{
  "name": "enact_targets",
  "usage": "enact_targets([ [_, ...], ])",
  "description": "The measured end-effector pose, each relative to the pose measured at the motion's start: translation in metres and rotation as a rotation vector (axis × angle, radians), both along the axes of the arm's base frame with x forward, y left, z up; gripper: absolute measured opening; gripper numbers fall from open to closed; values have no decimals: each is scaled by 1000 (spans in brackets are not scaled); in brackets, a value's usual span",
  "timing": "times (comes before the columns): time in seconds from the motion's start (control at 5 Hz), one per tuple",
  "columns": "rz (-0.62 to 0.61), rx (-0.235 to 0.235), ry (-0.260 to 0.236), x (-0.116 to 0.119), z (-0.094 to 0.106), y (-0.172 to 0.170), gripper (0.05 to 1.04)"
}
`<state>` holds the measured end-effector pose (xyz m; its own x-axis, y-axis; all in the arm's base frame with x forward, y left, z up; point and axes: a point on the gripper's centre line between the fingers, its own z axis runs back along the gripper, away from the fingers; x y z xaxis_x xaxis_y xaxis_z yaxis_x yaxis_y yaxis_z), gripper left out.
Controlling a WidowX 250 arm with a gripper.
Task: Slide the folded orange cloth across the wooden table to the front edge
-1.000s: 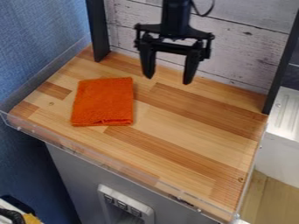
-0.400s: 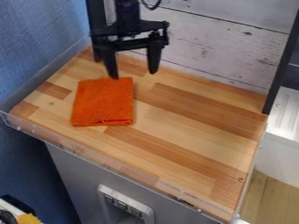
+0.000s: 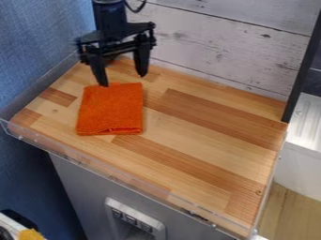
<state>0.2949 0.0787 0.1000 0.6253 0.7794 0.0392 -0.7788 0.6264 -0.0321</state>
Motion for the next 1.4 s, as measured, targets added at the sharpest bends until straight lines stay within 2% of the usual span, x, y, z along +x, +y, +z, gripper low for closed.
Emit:
enact_targets([
  [0.2,57,15,-13,-1,0,13,999],
  [0.8,138,64,45,-2,-2,30,999],
  [1.2,149,67,107,6,-10,25,999],
  [1.4,140,50,132,10,-14,23,945],
])
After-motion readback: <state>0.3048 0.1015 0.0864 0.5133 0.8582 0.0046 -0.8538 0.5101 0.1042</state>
